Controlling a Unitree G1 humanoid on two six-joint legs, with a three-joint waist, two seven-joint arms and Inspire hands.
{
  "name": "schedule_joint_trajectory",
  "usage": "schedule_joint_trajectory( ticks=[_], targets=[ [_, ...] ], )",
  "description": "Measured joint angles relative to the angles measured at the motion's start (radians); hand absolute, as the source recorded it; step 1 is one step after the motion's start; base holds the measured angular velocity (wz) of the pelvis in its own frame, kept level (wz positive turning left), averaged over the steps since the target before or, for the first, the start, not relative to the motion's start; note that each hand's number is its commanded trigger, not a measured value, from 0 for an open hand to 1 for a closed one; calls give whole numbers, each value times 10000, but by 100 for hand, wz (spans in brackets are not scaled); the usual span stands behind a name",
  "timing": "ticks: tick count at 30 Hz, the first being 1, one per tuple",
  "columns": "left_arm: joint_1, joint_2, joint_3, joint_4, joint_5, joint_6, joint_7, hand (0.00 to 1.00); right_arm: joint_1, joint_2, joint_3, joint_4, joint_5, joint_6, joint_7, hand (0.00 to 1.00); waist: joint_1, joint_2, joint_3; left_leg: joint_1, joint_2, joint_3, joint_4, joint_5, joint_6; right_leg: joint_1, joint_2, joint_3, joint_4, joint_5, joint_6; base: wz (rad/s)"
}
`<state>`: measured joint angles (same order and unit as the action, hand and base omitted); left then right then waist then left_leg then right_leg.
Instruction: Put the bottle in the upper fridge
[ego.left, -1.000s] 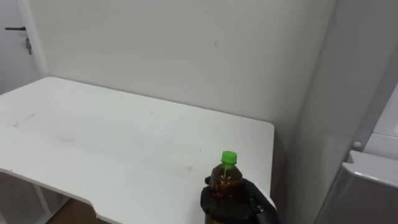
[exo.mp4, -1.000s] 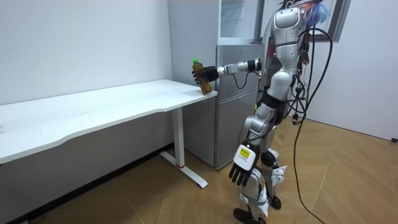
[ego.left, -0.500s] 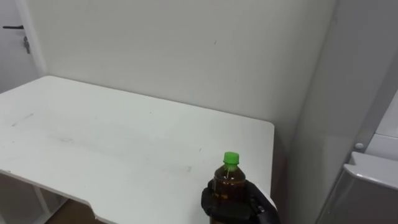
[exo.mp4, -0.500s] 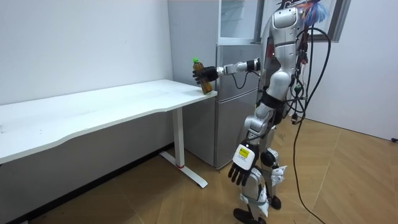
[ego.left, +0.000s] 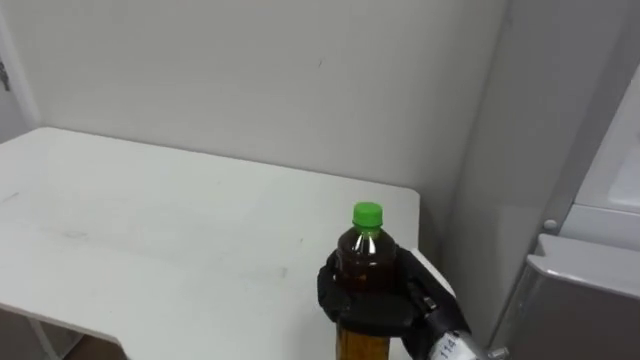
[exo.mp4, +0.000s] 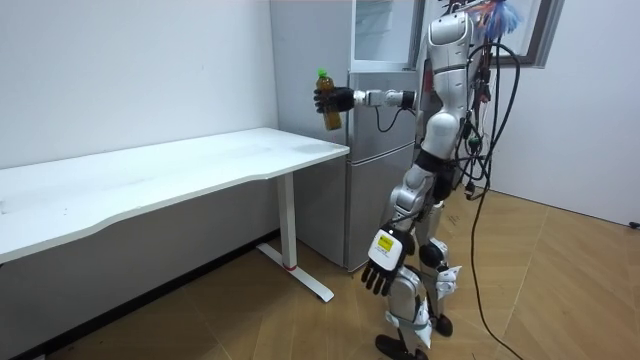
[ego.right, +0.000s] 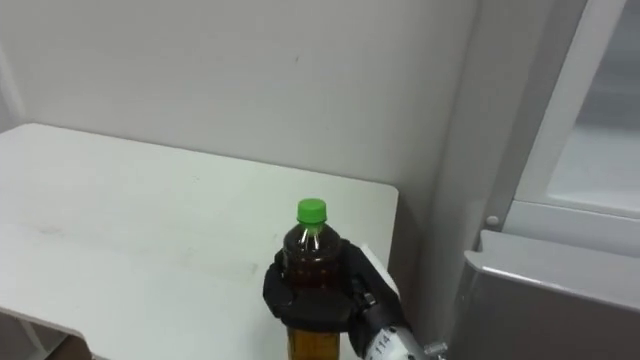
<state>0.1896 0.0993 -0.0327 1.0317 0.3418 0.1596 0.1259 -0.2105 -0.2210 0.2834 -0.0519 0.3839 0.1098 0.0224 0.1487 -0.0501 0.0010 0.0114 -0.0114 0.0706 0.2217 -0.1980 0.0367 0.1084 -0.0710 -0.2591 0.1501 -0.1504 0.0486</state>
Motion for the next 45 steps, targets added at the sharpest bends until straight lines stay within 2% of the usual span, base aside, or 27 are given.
schedule_joint_trajectory(
  ticks=[5,9,18,24,31,35,37,41,45],
  targets=[
    [-65,49,6,198,11,-53,4,0,565,-50,-145,-498,-145,4,118,100,-188,-28,-13,7,10,41,7,-4,3,-5,-1,113,2,0,0,-4],
    [-55,55,111,588,27,-178,-27,0,1152,-217,-437,-1253,-537,21,702,100,-380,-7,0,-23,7,84,-9,-5,3,-23,8,136,6,0,0,-4],
    [-51,61,206,914,5,-361,-155,0,1260,-203,-804,-1809,-753,21,1364,100,-478,-106,-29,-7,34,247,-13,4,-5,-43,25,349,22,7,-10,-6],
    [-13,63,221,927,-82,-372,-155,0,1281,-199,-815,-2216,-750,26,1652,100,-551,-243,-99,37,37,274,46,2,-2,-42,26,351,15,8,-11,0],
    [-14,111,289,913,-348,-509,-77,0,1301,-232,-1456,-3541,-268,31,1787,100,-632,-136,-28,94,138,354,-22,-1,-8,-87,51,441,27,9,-12,-4],
    [0,146,291,922,-371,-671,14,0,1309,-284,-2074,-3950,-244,9,1897,100,-775,-143,-31,96,138,359,-26,-1,-10,-87,56,453,29,9,-13,0],
    [142,214,283,923,-552,-892,25,0,1308,-299,-2386,-3992,-267,5,1804,100,-910,-176,-44,112,137,372,-43,-1,-9,-83,55,463,38,9,-13,0],
    [237,286,283,924,-723,-1019,25,0,1309,-329,-2635,-3993,-272,1,1740,100,-1002,-253,-27,152,144,437,-83,-1,-10,-92,62,555,39,9,-13,-6],
    [343,351,314,987,-753,-1168,22,0,1308,-425,-2691,-3999,-268,-2,1663,100,-1065,-337,-64,157,146,524,-182,-1,-10,-93,63,618,42,9,-13,-5]
  ],
)
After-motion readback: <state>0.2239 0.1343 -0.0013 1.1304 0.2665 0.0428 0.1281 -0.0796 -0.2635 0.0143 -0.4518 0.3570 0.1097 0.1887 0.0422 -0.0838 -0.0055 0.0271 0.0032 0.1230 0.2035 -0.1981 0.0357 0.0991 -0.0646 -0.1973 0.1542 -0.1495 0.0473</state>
